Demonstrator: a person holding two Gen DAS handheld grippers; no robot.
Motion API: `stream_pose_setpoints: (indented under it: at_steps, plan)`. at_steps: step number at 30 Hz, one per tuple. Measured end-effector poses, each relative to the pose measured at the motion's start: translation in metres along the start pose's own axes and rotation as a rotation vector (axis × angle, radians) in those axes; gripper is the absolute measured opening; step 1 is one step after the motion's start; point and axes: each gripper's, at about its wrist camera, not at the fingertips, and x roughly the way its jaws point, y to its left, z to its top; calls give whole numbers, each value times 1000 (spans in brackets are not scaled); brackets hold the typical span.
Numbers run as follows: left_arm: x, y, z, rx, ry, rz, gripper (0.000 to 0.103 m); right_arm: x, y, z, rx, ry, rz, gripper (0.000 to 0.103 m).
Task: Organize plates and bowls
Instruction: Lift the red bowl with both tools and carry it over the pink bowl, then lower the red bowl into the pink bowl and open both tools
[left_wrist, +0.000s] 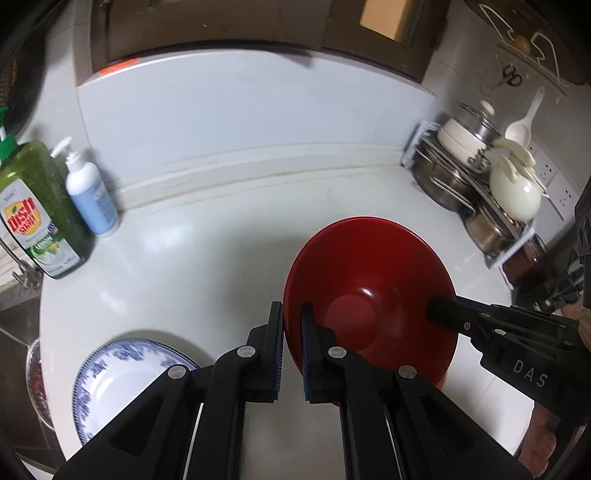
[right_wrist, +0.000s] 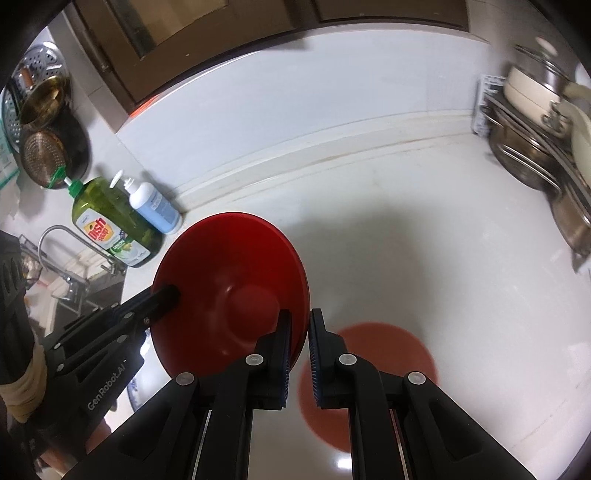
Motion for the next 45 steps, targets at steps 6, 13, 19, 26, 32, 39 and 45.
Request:
stream_pose_setpoints:
  at_steps: [6, 13, 19, 26, 32, 39, 45]
  plan:
    - [10, -22, -11, 32, 39, -21, 9, -9, -20, -13, 26, -1, -36, 11]
    - [23, -42, -21, 71, 82, -30, 9, -8, -40, -27, 63, 24, -58, 11]
    - [35, -55, -30, 99, 126, -35, 9, -3, -61, -39, 88, 52, -70, 11]
    - [48, -62, -38, 111, 170, -36, 9, 5, -76, -51, 100, 91, -87, 11]
    - [57, -64, -44, 116, 201, -36, 9, 11, -81, -57, 89, 110, -108, 11]
    - [65, -63, -48, 102, 228, -36, 9, 17, -81, -59, 67, 119, -124, 11]
    - [71, -62, -49, 91, 251, -40, 9, 24, -82, -62, 54, 134, -132, 11]
